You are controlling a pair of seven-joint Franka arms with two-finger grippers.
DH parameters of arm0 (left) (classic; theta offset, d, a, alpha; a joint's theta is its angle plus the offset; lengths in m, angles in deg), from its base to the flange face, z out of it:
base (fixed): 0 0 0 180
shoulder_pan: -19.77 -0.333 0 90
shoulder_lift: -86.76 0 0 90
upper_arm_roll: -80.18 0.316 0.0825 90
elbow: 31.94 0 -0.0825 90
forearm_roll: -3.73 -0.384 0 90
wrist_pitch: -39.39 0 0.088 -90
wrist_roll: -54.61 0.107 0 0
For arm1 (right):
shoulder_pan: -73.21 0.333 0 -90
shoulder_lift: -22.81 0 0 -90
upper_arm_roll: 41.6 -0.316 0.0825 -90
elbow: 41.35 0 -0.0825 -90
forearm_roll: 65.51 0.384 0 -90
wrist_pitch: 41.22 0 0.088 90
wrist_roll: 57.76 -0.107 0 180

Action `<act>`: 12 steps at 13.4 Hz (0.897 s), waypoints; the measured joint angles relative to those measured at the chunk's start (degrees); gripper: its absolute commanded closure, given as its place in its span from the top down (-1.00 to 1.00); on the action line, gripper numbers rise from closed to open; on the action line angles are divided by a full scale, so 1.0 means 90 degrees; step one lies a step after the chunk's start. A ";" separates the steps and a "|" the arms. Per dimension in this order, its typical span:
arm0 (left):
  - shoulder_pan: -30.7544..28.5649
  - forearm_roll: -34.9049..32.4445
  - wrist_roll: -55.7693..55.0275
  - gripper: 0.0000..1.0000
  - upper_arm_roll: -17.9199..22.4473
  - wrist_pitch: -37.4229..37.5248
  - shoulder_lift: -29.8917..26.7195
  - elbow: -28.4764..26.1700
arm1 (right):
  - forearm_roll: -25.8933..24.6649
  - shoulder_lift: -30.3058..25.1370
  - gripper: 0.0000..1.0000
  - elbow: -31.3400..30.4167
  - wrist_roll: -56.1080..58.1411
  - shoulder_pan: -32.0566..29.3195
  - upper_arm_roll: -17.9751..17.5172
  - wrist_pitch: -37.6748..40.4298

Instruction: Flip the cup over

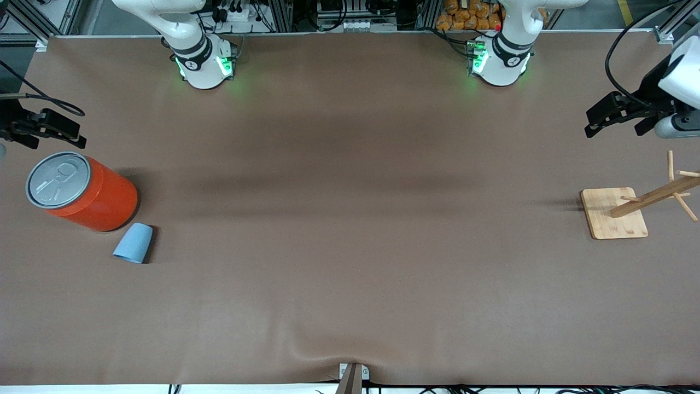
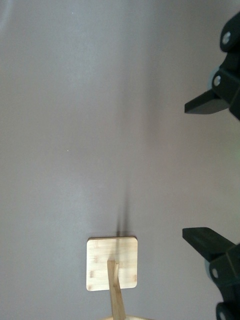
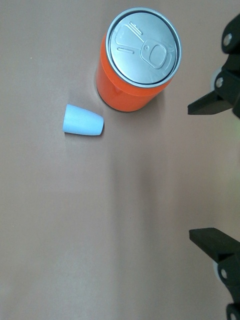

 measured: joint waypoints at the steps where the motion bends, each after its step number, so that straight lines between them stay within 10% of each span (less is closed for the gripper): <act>1: -0.0004 0.0002 0.0000 1.00 0.0002 0.0003 0.0007 0.0000 | 0.0000 0.0000 1.00 0.0000 0.0000 -0.0001 0.0001 0.0001; 12: 0.0004 -0.0004 0.0000 1.00 -0.0027 0.0062 0.0067 0.0020 | 0.0000 0.0000 1.00 0.0000 -0.0002 -0.0051 0.0009 0.0004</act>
